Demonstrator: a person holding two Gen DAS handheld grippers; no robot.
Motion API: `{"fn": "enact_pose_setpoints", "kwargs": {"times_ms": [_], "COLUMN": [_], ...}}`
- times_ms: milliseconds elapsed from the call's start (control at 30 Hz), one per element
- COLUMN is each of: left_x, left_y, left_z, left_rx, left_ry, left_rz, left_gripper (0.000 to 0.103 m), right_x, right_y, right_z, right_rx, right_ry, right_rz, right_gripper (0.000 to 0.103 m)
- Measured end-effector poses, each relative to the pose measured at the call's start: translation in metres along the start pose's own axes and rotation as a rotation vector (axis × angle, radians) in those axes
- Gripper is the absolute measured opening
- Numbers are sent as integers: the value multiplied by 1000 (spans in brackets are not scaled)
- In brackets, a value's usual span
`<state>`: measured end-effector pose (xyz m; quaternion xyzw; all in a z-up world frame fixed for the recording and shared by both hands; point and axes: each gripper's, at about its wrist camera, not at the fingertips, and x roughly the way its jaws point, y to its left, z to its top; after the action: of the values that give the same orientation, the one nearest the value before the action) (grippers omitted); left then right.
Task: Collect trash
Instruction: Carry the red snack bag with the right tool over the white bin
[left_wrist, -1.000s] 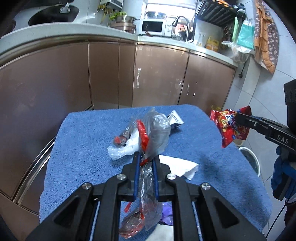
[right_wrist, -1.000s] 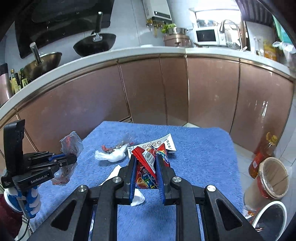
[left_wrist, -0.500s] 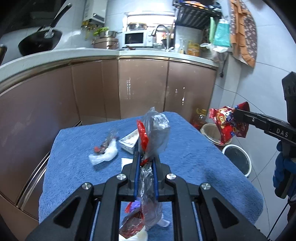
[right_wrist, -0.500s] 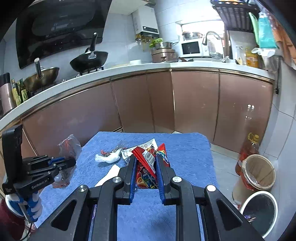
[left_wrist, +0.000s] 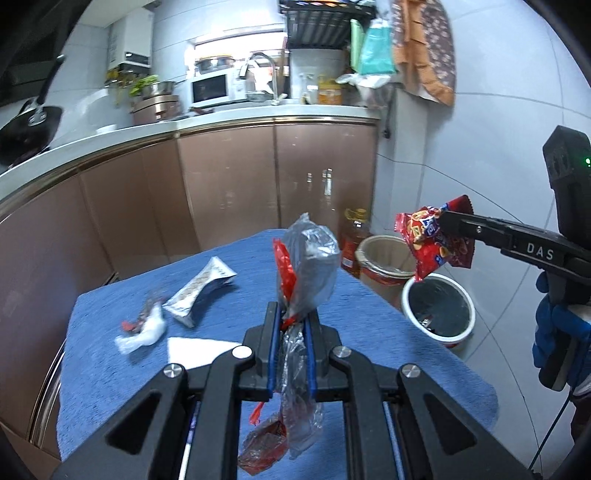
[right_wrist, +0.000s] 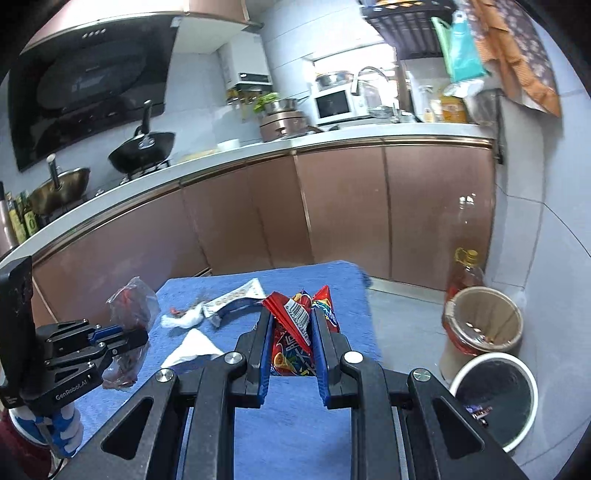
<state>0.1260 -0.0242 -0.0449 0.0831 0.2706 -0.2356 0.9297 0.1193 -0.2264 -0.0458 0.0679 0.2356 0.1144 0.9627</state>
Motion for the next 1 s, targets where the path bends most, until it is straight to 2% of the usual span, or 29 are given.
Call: {"fn": "enact_pose_setpoints", "kwargs": {"times_ms": [467, 1000], "left_x": [56, 167], "left_y": [-104, -206], "left_z": [17, 33], "left_rx": [135, 252], "left_ry": [77, 222], "left_rz": [-121, -242], "left_gripper": [11, 11], "right_x": [-23, -11], "right_y": [-93, -205], "right_z": [-35, -86], "right_rx": [134, 256], "right_ry": [9, 74], "right_rz": [-126, -285], "right_gripper": [19, 19]}}
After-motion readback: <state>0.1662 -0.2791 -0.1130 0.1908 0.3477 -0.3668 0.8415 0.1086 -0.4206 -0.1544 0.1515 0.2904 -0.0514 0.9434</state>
